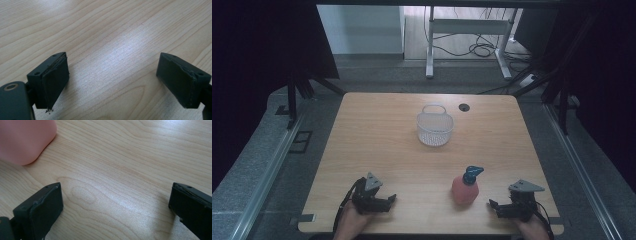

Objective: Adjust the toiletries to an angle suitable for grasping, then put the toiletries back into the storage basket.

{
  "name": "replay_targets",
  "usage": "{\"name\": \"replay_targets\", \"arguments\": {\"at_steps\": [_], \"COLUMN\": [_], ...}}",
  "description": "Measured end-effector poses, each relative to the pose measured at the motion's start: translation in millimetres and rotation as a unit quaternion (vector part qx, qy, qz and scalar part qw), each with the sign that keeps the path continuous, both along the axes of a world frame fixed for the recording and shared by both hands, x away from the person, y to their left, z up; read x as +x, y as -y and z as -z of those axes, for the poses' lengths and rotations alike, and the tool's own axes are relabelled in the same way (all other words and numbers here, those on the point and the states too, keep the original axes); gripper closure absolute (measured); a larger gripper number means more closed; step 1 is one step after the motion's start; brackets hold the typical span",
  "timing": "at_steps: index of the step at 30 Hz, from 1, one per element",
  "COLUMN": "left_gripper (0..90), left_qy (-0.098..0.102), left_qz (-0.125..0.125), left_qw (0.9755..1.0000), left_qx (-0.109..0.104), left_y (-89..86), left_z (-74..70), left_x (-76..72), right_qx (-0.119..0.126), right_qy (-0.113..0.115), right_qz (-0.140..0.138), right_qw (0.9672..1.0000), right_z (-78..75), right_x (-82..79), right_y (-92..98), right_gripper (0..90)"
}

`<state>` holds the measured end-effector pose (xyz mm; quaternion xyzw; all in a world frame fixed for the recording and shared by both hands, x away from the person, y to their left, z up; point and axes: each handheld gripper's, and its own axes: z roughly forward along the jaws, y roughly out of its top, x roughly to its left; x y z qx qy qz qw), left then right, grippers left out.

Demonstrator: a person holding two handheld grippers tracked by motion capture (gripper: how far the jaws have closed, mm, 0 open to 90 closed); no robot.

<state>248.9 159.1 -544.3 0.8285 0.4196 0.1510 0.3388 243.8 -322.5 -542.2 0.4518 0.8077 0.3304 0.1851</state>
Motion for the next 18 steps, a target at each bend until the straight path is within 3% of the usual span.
{"name": "replay_targets", "arguments": {"at_steps": [15, 18], "left_gripper": [10.5, 10.5], "left_qy": [0.000, 0.000], "left_qz": [0.000, 0.000], "left_qw": [1.0000, 1.0000], "left_qx": [0.000, 0.000], "left_y": [0.0, 0.0], "left_z": [0.0, 0.0], "left_x": [0.0, 0.0], "right_qx": [0.010, 0.008], "right_qy": [-0.004, 0.004], "right_qz": [-0.003, -0.010], "right_qw": [0.9999, 0.9999], "right_z": [-1.6, -4.8], "right_x": [-1.0, -2.2], "right_y": [1.8, 0.3], "right_gripper": [0.7, 0.7]}}
